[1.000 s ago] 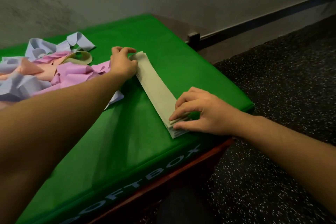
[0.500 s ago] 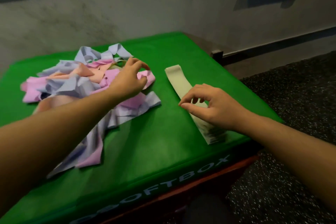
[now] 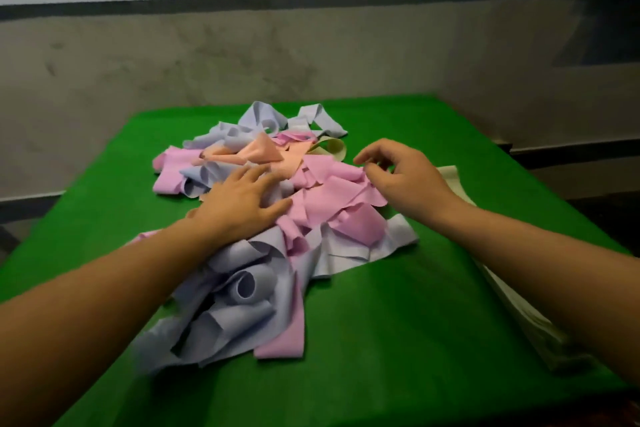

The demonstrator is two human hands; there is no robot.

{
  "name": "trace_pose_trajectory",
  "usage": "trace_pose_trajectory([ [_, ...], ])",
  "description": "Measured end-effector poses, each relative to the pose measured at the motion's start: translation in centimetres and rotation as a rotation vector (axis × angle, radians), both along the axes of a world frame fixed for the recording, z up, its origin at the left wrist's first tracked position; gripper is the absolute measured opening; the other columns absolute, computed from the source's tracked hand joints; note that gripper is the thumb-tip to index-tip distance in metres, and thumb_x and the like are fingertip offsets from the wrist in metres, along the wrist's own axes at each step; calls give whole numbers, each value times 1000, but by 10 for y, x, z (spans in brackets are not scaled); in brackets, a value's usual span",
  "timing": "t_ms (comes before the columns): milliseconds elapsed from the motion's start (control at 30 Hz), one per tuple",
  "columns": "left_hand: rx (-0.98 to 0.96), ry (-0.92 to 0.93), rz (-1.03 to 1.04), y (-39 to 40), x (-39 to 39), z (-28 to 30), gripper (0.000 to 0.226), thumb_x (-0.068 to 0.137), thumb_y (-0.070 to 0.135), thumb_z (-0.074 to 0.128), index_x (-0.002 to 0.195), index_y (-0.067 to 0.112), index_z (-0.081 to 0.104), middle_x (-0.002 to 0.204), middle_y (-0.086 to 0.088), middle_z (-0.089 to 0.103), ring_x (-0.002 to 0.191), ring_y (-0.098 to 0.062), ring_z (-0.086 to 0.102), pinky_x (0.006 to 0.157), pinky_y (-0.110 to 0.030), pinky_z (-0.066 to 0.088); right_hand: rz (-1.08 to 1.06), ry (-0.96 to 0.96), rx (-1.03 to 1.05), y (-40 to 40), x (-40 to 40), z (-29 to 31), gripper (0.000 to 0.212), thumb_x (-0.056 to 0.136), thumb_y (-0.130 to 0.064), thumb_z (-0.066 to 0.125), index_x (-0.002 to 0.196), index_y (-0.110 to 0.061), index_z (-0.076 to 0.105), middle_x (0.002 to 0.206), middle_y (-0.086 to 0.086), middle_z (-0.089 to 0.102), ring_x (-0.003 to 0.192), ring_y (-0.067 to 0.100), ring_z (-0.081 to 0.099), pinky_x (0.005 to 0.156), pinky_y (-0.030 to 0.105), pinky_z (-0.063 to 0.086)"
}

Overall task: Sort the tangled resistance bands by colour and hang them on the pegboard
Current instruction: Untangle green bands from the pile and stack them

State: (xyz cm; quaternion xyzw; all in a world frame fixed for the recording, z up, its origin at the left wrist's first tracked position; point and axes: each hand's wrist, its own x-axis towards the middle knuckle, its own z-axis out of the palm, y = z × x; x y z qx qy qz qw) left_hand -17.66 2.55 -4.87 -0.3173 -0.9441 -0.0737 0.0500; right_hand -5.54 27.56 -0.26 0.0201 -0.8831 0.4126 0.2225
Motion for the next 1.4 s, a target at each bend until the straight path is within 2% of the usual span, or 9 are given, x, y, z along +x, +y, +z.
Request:
trace_pose_trajectory([
  [300, 194, 95, 35, -6, -7, -33, 65, 80, 77, 26, 128, 43, 54, 139, 16, 51, 133, -22, 41, 102, -44, 41, -25, -161, 333, -29, -133, -17, 37, 90, -11, 51, 125, -17, 59, 125, 5, 60, 115, 22, 54, 94, 31, 42],
  [400, 206, 219, 1, -5, -4, -36, 56, 84, 71, 33, 124, 41, 58, 133, 13, 56, 131, -24, 45, 96, -43, 42, -160, -231, 240, -28, -162, -29, 48, 90, -24, 59, 137, -20, 51, 135, 7, 59, 122, 28, 54, 99, 36, 46],
  [500, 244, 325, -53, -5, 1, -39, 48, 85, 62, 43, 123, 37, 59, 137, 8, 55, 140, -24, 39, 111, -52, 30, -262, -414, 57, -18, -177, -43, 73, 80, -46, 73, 142, -22, 44, 138, 5, 56, 124, 30, 53, 103, 39, 44],
  [633, 191, 344, -64, -6, 3, -40, 48, 88, 60, 41, 129, 38, 52, 151, 7, 44, 149, -21, 24, 120, -55, 13, -187, -478, 259, -14, -176, -54, 27, 83, -48, 68, 94, -23, 69, 107, 8, 71, 102, 31, 64, 82, 36, 50],
  [700, 193, 285, -65, -5, 3, -38, 52, 88, 62, 36, 134, 39, 48, 154, 8, 39, 149, -21, 23, 119, -55, 15, -169, -444, 330, -17, -169, -52, 28, 86, -46, 64, 72, -21, 63, 92, 7, 69, 96, 33, 64, 71, 35, 46],
  [867, 257, 240, -73, -5, -1, -39, 71, 87, 61, 39, 152, 37, 23, 159, 6, 30, 144, -21, 33, 105, -49, 38, -27, -189, 533, -31, -133, -31, 19, 80, -42, 66, 87, -25, 71, 118, 5, 57, 113, 28, 48, 94, 44, 45],
  [967, 307, 248, -93, -5, -1, -40, 77, 88, 60, 42, 155, 35, 14, 162, 4, 24, 142, -21, 36, 100, -50, 43, 134, -91, 428, -43, -99, -16, 30, 77, -35, 63, 86, -8, 70, 106, 9, 67, 101, 26, 59, 85, 43, 50],
  [1167, 152, 184, -89, -6, 0, -34, 77, 84, 62, 34, 153, 47, 2, 164, 8, 16, 148, -23, 24, 109, -54, 34, 137, -130, -71, -44, -45, 13, 22, 85, -21, 75, 88, -8, 58, 89, 19, 66, 73, 28, 60, 72, 46, 55],
  [1400, -164, 118, -56, 1, 14, -7, 77, 73, 60, 9, 136, 49, 50, 164, 6, 19, 151, -23, 11, 113, -53, 24, -73, -13, -680, -31, -19, 33, 26, 86, -20, 74, 91, -21, 48, 87, 6, 57, 79, 20, 57, 65, 36, 47],
])
